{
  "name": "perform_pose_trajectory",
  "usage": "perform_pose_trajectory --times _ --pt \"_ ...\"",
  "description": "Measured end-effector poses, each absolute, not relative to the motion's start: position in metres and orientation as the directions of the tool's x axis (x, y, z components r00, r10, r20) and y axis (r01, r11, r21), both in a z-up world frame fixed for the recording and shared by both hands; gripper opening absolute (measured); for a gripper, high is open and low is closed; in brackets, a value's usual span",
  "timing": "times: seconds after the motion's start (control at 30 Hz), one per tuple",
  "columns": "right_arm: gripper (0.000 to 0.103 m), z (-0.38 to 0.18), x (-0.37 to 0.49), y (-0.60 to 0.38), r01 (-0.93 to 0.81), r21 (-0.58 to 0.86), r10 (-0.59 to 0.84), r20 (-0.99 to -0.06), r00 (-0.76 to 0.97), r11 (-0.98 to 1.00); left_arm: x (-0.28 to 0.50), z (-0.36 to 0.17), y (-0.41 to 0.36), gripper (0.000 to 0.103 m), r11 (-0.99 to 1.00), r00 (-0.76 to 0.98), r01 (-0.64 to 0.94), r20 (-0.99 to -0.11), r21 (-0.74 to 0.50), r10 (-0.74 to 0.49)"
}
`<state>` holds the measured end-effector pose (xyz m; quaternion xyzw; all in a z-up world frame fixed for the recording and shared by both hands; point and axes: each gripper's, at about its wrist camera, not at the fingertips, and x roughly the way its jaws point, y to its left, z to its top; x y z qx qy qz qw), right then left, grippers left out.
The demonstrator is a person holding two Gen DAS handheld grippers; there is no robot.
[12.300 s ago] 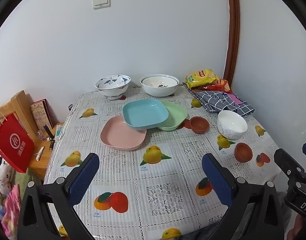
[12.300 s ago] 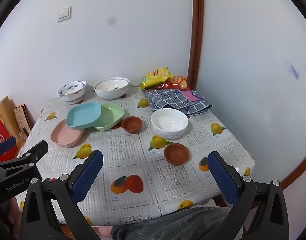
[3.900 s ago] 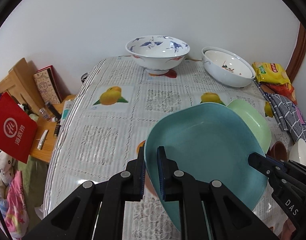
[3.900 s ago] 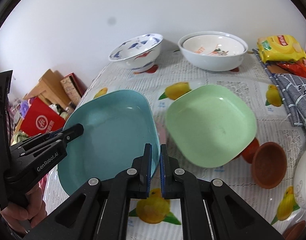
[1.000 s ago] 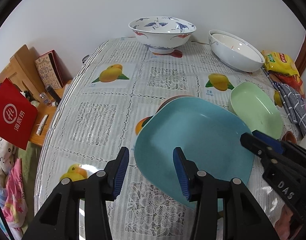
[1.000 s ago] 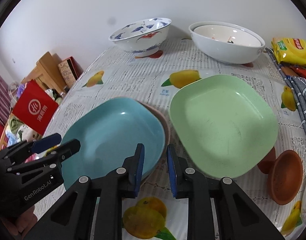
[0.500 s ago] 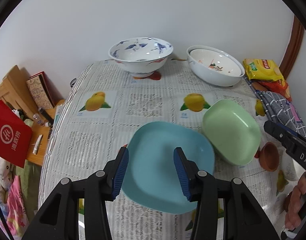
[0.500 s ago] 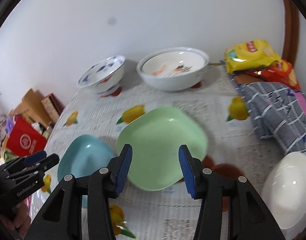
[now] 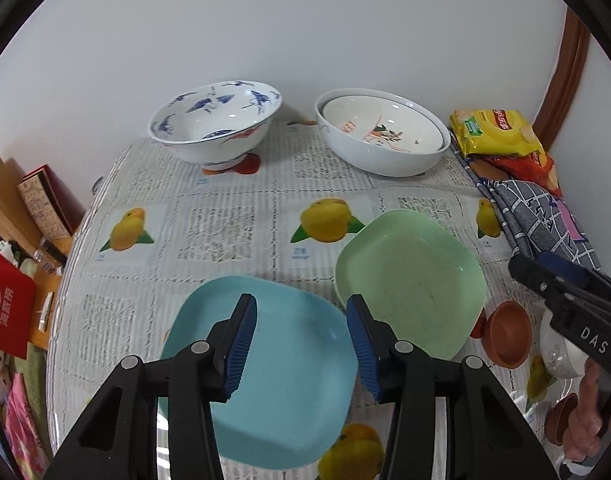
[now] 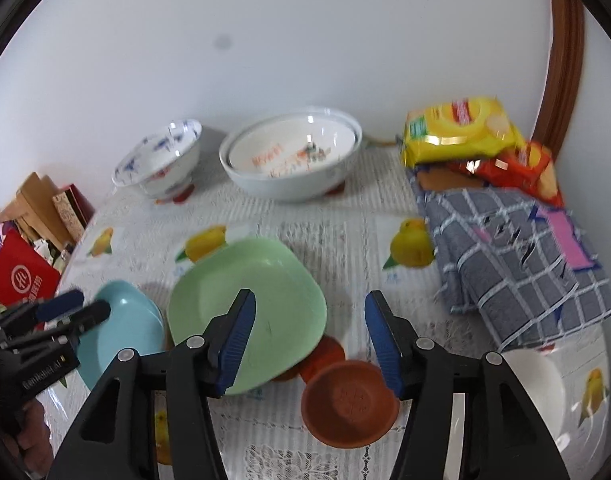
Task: Organize plates and bowls
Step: 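Move both grippers to the rim of the pale-green plate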
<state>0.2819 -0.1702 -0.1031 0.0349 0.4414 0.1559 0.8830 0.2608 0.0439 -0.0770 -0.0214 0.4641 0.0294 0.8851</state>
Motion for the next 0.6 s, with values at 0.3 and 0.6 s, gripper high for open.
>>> perform_pose_trajectory --times 0.3,0.6 --pt "0.057 -0.134 0.3 -0.165 -0.204 0.264 0.333 -0.775 0.537 0.943 0.288 -0.091 0.036 0.056 0.997 0.553 -0.072 -0.83 0.038 0.071" --pt "0.056 -0.146 0.31 -0.156 -0.196 0.204 0.279 -0.8 0.531 0.959 0.312 -0.108 0.023 0.056 0.999 0.535 -0.042 -0.844 0.01 0.031"
